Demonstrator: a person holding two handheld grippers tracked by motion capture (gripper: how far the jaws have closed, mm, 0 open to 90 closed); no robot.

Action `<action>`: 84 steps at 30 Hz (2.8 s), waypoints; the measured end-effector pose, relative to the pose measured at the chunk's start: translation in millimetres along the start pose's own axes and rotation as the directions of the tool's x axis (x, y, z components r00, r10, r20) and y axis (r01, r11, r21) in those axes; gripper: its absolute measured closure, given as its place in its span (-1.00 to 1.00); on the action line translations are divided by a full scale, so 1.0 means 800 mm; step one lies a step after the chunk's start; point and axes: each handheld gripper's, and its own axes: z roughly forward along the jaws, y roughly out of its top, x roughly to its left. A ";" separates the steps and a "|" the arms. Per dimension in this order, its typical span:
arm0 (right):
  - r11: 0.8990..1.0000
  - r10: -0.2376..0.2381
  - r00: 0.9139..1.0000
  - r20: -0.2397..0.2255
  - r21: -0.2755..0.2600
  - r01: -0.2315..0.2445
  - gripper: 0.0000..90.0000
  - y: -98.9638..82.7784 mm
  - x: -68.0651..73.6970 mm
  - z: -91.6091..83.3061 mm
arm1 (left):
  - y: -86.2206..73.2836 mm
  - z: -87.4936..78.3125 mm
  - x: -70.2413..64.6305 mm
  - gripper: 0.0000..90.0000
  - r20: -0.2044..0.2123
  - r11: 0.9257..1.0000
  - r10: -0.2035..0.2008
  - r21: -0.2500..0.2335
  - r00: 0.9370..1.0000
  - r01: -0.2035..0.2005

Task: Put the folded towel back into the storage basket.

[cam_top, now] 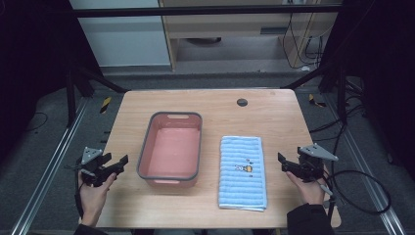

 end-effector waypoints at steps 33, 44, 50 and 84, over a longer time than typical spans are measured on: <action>0.999 -0.034 0.996 -0.077 -0.019 0.033 -0.36 0.024 0.016 -0.011 | 0.034 -0.045 -0.092 -0.28 0.110 0.986 0.126 -0.120 0.986 -0.112; 0.998 -0.048 0.994 -0.101 -0.035 0.045 -0.28 0.037 0.019 -0.014 | 0.032 -0.039 -0.125 -0.26 0.147 0.982 0.166 -0.110 0.975 -0.150; 0.998 -0.051 0.991 -0.120 -0.040 0.047 -0.27 0.044 0.026 -0.010 | 0.034 -0.034 -0.139 -0.24 0.160 0.980 0.180 -0.112 0.971 -0.163; 0.996 -0.033 0.991 -0.133 -0.082 0.022 -0.25 0.077 0.040 -0.003 | 0.037 -0.010 -0.240 -0.15 0.270 0.959 0.281 -0.127 0.921 -0.255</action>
